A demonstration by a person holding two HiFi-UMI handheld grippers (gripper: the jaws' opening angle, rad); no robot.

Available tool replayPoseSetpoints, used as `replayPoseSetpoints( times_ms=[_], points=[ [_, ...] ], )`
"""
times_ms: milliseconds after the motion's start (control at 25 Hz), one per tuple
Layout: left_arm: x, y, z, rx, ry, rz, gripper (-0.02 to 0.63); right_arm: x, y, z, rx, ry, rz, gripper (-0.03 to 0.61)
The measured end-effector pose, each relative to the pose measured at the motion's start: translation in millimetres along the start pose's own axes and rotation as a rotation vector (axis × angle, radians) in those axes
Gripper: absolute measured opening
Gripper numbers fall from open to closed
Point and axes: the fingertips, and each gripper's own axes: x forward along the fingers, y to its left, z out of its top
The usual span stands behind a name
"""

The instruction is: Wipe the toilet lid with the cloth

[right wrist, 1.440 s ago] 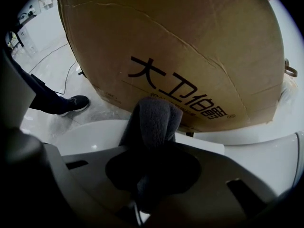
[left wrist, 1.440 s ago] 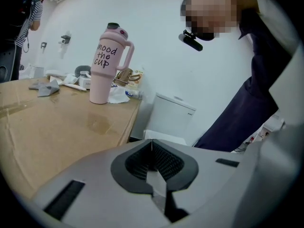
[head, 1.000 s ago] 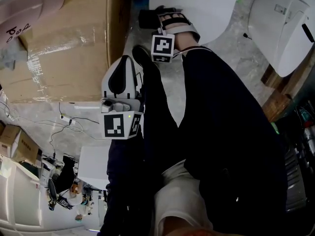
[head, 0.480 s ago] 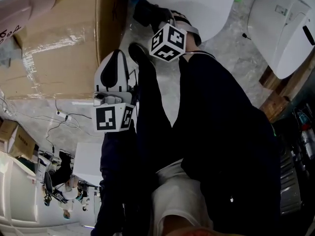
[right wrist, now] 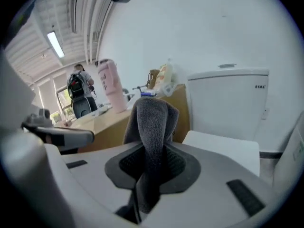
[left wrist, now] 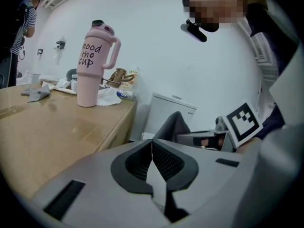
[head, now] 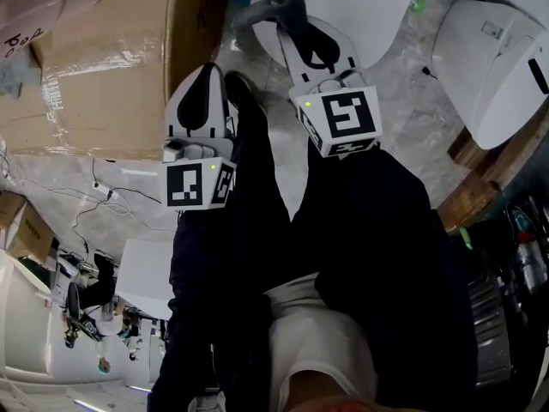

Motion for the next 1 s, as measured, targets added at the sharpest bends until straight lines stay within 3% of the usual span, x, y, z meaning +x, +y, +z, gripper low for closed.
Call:
replayPoseSetpoints(
  times_ms=[240, 1000],
  points=[
    [8, -4, 5, 0.009, -0.022, 0.012, 0.017, -25, -2, 21, 0.057, -0.105, -0.01, 0.063],
    [10, -8, 26, 0.072, -0.048, 0.032, 0.017, -38, -8, 11, 0.018, -0.105, -0.04, 0.063]
  ],
)
